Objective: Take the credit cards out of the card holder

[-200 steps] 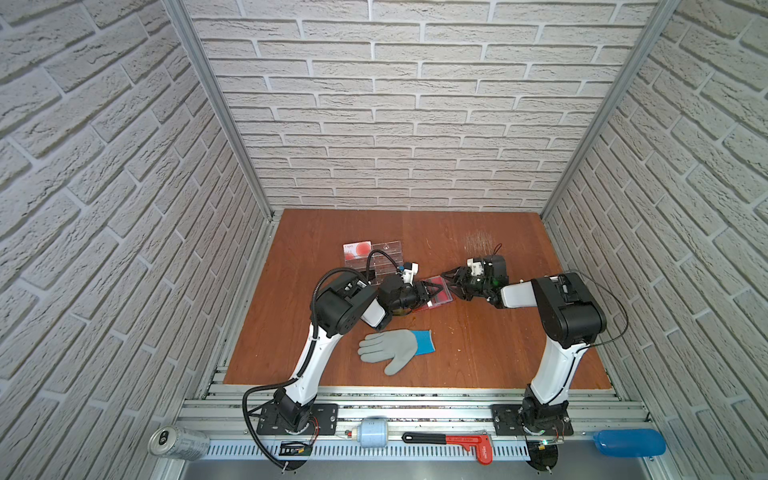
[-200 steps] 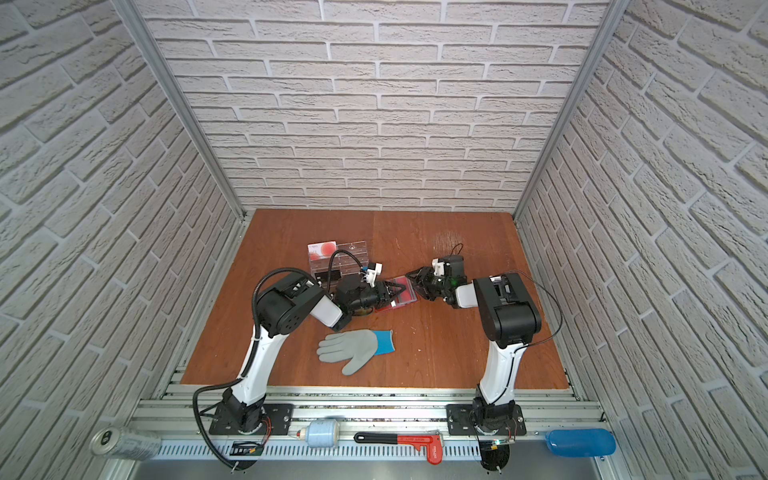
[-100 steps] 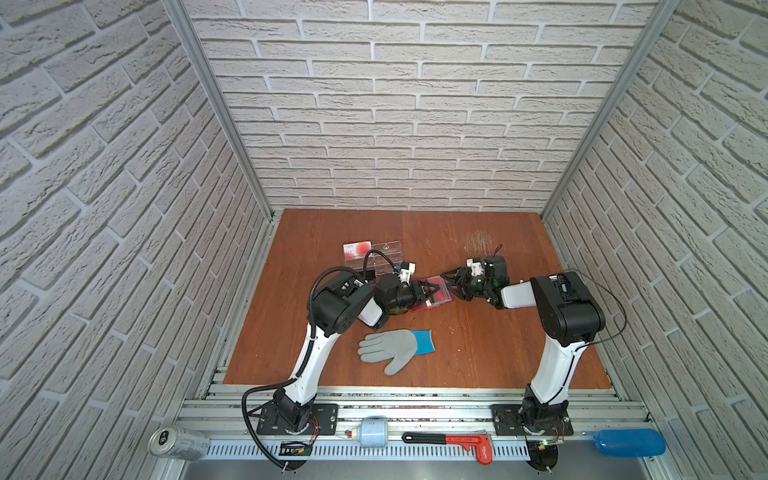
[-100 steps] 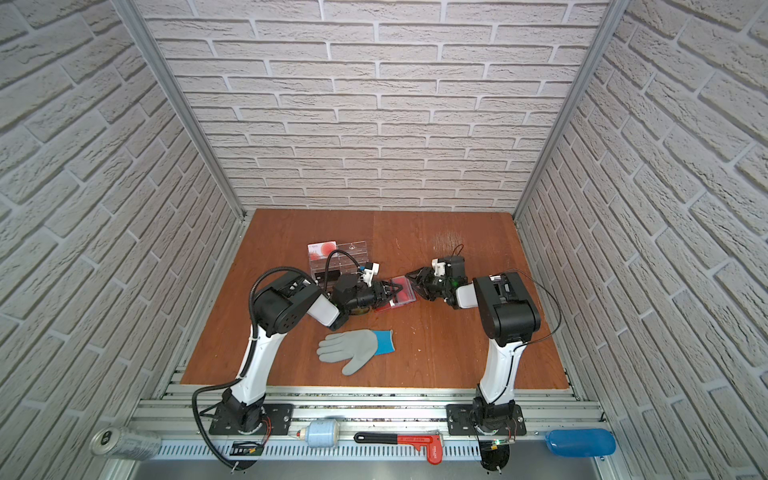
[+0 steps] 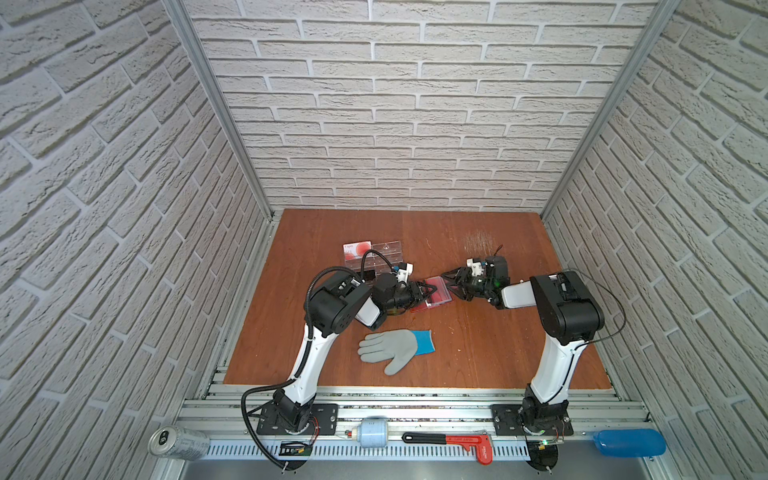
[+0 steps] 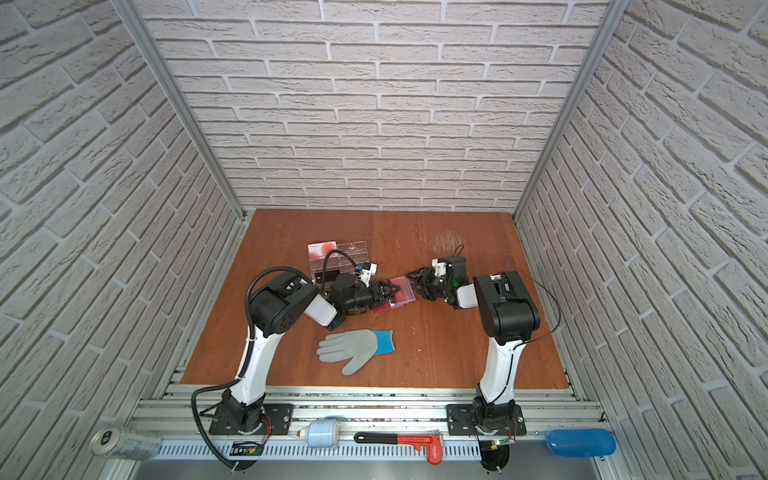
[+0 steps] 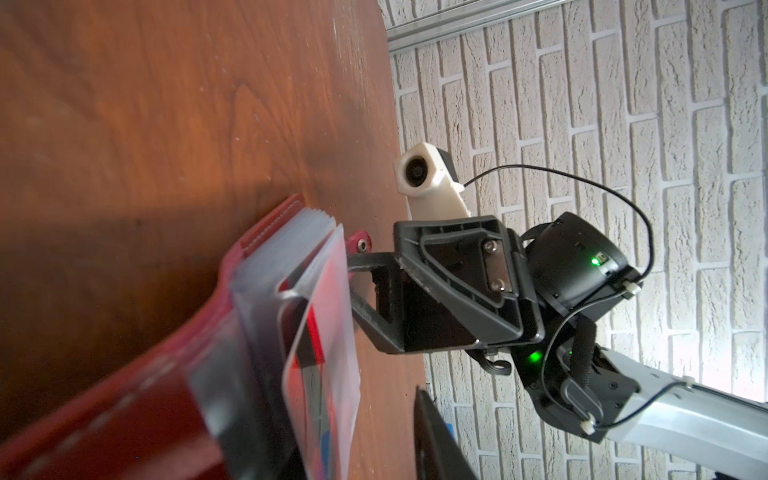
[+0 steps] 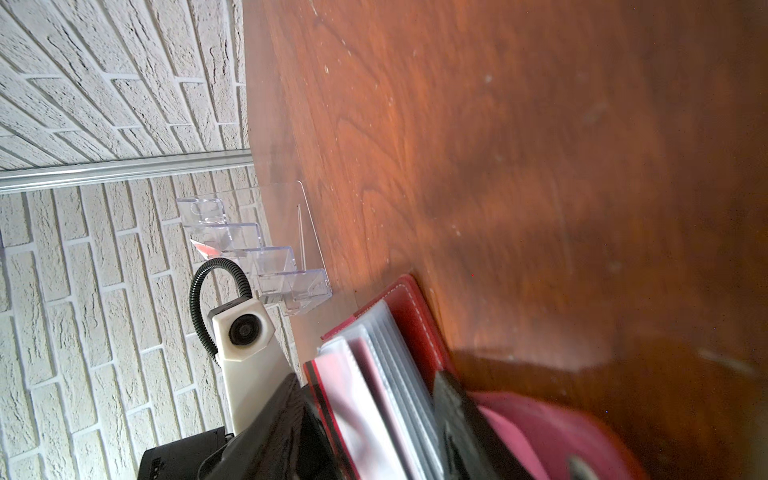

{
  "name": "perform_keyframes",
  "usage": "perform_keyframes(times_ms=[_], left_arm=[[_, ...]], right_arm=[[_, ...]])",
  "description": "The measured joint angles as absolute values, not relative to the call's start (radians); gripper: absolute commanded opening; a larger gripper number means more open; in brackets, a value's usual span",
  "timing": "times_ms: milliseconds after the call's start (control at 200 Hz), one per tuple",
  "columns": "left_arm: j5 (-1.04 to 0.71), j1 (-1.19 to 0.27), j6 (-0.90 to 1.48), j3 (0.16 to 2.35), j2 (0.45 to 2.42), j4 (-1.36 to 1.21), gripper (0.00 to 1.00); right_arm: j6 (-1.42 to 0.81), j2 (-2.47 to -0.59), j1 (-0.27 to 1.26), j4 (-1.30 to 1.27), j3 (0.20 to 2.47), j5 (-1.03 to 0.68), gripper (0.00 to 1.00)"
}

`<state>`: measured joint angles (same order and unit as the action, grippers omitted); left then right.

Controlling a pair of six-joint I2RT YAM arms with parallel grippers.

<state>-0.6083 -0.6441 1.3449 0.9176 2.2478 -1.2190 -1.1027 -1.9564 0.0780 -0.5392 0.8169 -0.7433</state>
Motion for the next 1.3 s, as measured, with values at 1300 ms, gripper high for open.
perform_keyframes(times_ms=[1300], left_arm=[[-0.582, -0.623, 1.238, 0.876, 2.164, -1.046, 0.15]], right_arm=[[-1.054, -1.960, 0.074, -0.550, 0.807, -0.756, 0.54]])
